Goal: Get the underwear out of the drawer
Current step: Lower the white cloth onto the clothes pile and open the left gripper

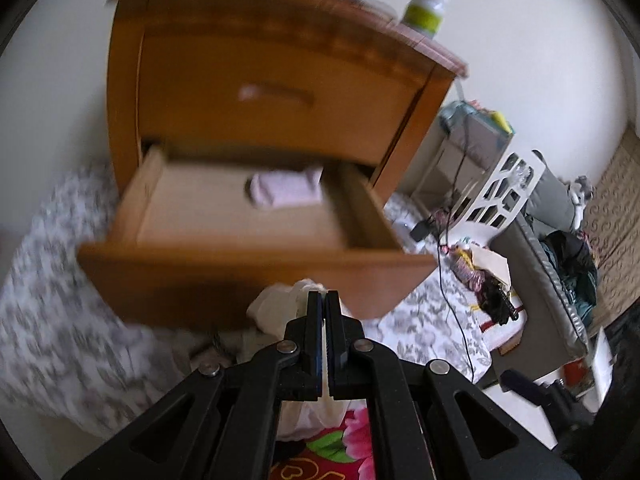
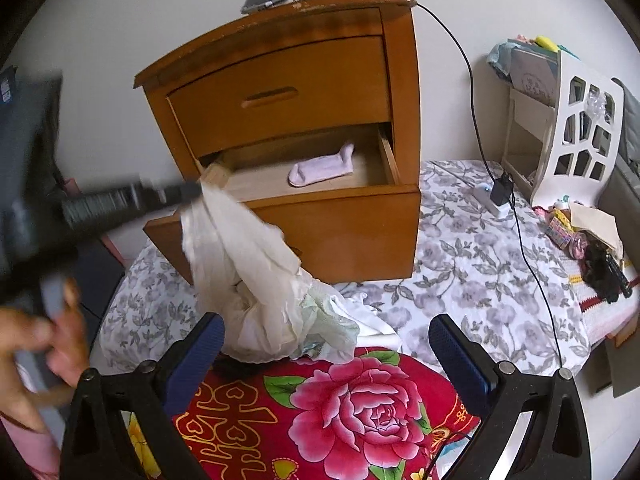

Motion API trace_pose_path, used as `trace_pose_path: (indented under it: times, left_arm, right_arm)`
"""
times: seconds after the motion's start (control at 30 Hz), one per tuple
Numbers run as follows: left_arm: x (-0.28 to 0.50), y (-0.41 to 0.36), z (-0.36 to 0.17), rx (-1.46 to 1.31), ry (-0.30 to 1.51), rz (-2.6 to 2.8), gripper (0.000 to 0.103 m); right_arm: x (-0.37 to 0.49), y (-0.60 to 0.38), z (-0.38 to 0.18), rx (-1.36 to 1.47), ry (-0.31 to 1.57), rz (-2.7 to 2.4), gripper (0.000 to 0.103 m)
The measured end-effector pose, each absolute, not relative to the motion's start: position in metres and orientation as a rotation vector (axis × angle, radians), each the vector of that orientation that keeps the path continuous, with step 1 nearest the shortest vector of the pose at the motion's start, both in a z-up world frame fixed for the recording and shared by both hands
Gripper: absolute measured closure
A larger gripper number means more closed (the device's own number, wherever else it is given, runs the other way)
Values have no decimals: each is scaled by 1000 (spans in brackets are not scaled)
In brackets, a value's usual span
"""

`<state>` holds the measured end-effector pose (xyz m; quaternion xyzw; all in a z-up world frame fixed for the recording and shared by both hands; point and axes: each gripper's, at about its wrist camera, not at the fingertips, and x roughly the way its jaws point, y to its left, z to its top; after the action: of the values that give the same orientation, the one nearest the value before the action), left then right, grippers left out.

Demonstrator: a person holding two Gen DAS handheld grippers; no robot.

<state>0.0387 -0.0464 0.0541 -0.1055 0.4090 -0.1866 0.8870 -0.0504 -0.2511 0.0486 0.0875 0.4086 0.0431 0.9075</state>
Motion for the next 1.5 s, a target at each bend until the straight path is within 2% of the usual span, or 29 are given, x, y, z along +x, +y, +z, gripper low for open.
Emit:
trace_pose_path:
  times: [0.23,0.5,0.8,1.03,1.13,1.2,1.33,1.43,1.5]
  left_arm:
    - [29,-54,-4,-245,982,-410,102]
    - [13,-65,-40,-230,1095,-431,102]
    - [18,-73,-57,-227,1144,-421,102]
    - [16,-66,-43,-247,1115,-425,101]
    - [13,-64,-37,-253,1112,-432,93]
    - [10,-60,-30,-251,1101,-427,83]
    - [7,-55,-15,-236,1054,-399,76]
    - [5,-48,-2,-232,1011,-369,61]
    - [4,-41,8,-223,968,-333,48]
  right_arm:
    - [-45,-252,39,179,870,85,0]
    - [-43,-251,35,176,880,80,0]
    - [-43,-247,33,168,886,87,0]
    - [-42,-249,32,171,888,84,0]
    - [-42,-248,32,169,888,84,0]
    - [-42,-248,30,168,889,84,0]
    - [-42,-248,29,166,890,83,0]
    - [-42,-248,29,166,889,82,0]
    - [-42,-248,29,165,891,82,0]
